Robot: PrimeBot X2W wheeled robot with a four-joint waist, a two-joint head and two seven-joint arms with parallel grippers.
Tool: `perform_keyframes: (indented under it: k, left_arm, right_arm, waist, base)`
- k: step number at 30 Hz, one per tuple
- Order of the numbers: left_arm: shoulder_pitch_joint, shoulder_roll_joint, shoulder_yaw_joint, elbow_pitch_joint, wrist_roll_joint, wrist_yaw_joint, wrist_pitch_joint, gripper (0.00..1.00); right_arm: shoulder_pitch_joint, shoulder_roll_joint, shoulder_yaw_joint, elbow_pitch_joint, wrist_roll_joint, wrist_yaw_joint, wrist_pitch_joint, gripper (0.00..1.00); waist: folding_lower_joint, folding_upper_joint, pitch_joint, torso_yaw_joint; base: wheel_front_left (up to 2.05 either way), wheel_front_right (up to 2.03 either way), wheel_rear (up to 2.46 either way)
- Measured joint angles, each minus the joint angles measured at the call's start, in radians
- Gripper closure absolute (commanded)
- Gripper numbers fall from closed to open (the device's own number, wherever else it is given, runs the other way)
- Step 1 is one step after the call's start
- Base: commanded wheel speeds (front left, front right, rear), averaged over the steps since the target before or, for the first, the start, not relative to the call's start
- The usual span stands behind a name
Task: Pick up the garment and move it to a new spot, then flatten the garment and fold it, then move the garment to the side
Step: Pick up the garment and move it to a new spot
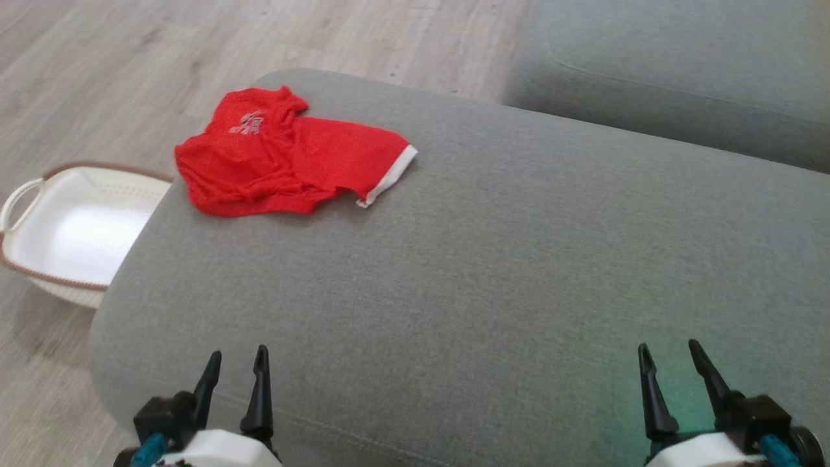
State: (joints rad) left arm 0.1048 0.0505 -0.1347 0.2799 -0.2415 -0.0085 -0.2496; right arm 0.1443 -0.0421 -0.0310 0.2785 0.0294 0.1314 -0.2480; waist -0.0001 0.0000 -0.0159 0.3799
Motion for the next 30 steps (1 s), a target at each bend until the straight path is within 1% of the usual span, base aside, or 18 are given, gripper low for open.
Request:
perform_keyframes:
  k: [3,7,10,12,15,18,19,21,22,26,30]
  left_arm:
    - [0.009,0.0,0.005,-0.009,-0.003,0.0,0.0,0.0]
    - [-0.034,-0.001,0.015,-0.041,-0.035,0.0,0.0,0.0]
    - [-0.14,-0.002,0.023,-0.056,-0.035,0.0,0.0,0.0]
    - [-0.242,-0.003,0.029,-0.035,-0.025,0.006,0.0,0.0]
    - [-0.401,-0.006,0.052,0.046,-0.015,0.019,0.0,0.0]
    - [-0.549,-0.005,0.075,0.164,-0.019,0.035,0.002,0.0]
    - [-0.594,-0.003,0.08,0.206,-0.018,0.037,0.012,0.0]
    - [-0.679,0.006,0.09,0.292,-0.018,0.054,0.037,0.0]
    - [-0.679,0.006,0.09,0.292,-0.018,0.054,0.037,0.0]
    - [-0.827,0.033,0.118,0.461,-0.029,0.067,0.078,0.0]
    - [-0.927,0.054,0.115,0.616,-0.03,0.071,0.117,0.0]
  right_arm:
    - [-0.02,0.0,0.004,0.003,-0.011,0.0,0.0,0.0]
    - [-0.041,-0.012,0.013,-0.005,-0.012,0.0,0.0,0.0]
    - [-0.067,-0.052,0.015,-0.021,-0.012,0.0,0.0,0.0]
    - [-0.098,-0.086,0.02,-0.034,-0.012,0.0,0.0,0.0]
    - [-0.153,-0.131,0.037,-0.057,-0.001,0.0,0.001,0.0]
    - [-0.191,-0.164,0.052,-0.077,0.014,0.0,0.002,0.0]
    - [-0.198,-0.172,0.054,-0.08,0.016,0.0,0.003,0.0]
    - [-0.2,-0.188,0.063,-0.089,0.022,0.0,0.011,0.0]
    - [-0.2,-0.188,0.063,-0.089,0.022,0.0,0.011,0.0]
    - [-0.201,-0.215,0.078,-0.118,0.031,0.0,0.021,0.0]
    - [-0.218,-0.231,0.081,-0.155,0.041,0.0,0.03,0.0]
  waist:
    - [0.0,0.0,0.014,0.019]
    - [0.0,0.0,0.06,0.016]
    - [0.0,0.0,0.116,0.006]
    - [0.0003,0.0,0.162,-0.002]
    - [0.0003,0.0,0.238,-0.016]
    - [0.0005,0.0,0.312,-0.034]
    - [0.0005,0.0,0.335,-0.041]
    - [0.0005,0.0,0.377,-0.056]
    - [0.0005,0.0,0.377,-0.056]
    - [0.0004,0.0,0.442,-0.094]
    - [0.0003,0.0,0.484,-0.137]
  base:
    - [0.0,0.0,0.0]
    - [0.0,0.0,0.0]
    - [0.0,0.0,0.0]
    - [0.0,0.0,0.0]
    - [0.0,0.0,0.0]
    - [0.0,0.0,0.0]
    - [0.0,0.0,0.0]
    - [0.0,0.0,0.0]
    - [0.0,0.0,0.0]
    - [0.0,0.0,0.0]
    - [0.0,0.0,0.0]
